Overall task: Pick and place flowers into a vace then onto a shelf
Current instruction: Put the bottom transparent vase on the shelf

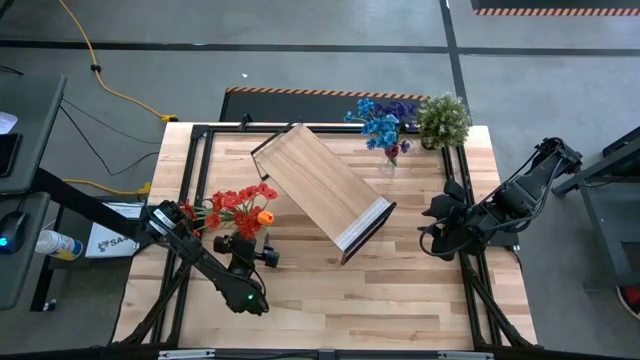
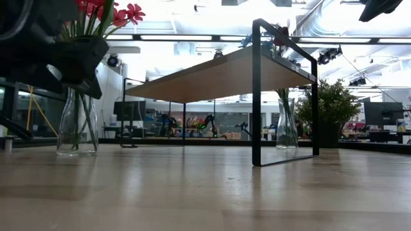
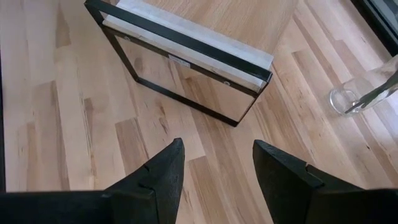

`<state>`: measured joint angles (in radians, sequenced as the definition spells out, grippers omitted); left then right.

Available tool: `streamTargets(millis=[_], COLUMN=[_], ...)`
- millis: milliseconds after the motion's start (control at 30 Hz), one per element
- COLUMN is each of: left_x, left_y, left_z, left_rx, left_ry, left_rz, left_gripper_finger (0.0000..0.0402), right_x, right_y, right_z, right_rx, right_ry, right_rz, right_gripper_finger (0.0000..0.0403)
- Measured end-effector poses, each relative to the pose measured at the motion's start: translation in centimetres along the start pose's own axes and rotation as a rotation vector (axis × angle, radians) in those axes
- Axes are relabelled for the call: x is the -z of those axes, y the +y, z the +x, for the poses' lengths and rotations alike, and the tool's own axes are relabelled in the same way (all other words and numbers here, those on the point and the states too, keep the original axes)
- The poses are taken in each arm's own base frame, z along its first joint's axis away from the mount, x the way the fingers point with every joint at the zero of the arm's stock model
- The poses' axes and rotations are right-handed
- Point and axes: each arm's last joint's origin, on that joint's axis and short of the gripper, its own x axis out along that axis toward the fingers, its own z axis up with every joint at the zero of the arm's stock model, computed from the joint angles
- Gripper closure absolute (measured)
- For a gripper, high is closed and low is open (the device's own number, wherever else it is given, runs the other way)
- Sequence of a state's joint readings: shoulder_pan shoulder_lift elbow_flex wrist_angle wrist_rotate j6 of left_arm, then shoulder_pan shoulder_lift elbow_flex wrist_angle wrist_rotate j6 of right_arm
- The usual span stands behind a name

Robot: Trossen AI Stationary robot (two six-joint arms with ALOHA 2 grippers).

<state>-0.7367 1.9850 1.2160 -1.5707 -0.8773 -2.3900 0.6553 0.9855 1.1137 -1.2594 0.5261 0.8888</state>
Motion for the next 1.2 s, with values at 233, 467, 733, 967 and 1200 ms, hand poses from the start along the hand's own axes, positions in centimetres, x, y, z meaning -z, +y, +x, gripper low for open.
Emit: streamTargets(millis=[233,467,733,967,1200], left_x=[-0.2,-0.4,-0.5,-0.6,-0.6], left_y=[0.0,-0.1,0.1,0.1,0.0], left_z=[1.1,1.9,3.0,3.1,3.1], left_rx=[-0.026,-0.034,-0.061,-0.038,-0.011], left_ry=[-0.020,-0.044,-0.065,-0.087,-0.112], left_rz=[0.007,0.005,0.020,0.027,0.041], left_gripper_finger=[0.0009,0.0011,0.0011,0.0009,0.0009], right_x=[0.0,0.0,0.0,0.0,0.1], right_y=[0.0,0.0,0.1,0.1,0.1], right_z=[0.0,0.0,0.0,0.0,0.0], right_rx=[-0.004,-0.015,-0.014,-0.016,-0.024], right_ry=[0.005,0.018,0.016,0.018,0.029], right_rz=[0.002,0.010,0.012,0.028,0.027], right_gripper_finger=[0.0222,0.0222,0.0222,0.0222,0.0221])
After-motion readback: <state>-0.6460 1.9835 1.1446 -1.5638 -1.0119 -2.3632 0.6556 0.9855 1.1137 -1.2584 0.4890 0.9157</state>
